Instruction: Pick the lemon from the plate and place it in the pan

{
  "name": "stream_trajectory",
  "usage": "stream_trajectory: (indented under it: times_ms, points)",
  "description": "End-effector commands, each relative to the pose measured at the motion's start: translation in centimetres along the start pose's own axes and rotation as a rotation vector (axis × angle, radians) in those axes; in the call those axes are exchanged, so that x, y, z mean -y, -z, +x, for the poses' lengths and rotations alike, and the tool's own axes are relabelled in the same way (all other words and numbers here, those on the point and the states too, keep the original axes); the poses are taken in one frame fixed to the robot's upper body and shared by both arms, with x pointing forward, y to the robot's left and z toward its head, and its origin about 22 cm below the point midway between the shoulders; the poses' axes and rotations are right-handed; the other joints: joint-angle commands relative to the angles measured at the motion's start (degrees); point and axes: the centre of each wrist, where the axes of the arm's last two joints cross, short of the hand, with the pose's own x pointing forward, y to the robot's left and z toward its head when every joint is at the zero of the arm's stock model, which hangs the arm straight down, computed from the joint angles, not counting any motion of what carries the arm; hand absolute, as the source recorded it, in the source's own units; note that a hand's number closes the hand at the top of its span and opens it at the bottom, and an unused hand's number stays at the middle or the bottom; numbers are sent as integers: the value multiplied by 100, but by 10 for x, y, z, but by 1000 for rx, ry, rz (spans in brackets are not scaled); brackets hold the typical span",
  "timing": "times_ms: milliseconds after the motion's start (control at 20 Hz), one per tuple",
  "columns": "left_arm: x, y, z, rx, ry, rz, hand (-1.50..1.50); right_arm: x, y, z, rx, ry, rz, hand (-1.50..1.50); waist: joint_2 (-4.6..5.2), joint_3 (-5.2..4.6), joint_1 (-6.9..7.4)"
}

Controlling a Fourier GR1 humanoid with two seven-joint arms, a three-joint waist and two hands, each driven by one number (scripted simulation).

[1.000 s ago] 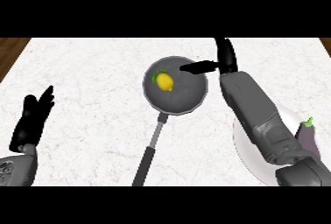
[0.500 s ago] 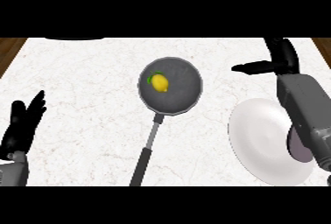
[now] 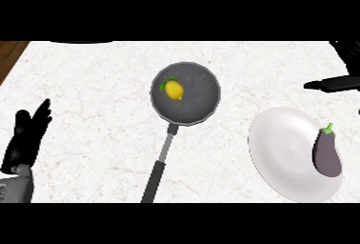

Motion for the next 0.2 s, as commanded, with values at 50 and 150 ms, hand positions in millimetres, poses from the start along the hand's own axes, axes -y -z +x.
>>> stream_trajectory:
  times_ms: [50, 150]
  points:
    - [3, 0, 33, 18, 6, -11, 0, 67, -22, 14, 27, -11, 16, -150, 12, 8, 46]
    - [10, 4, -7, 9, 9, 2, 0, 56, -23, 4, 8, -16, 22, -150, 14, 0, 24]
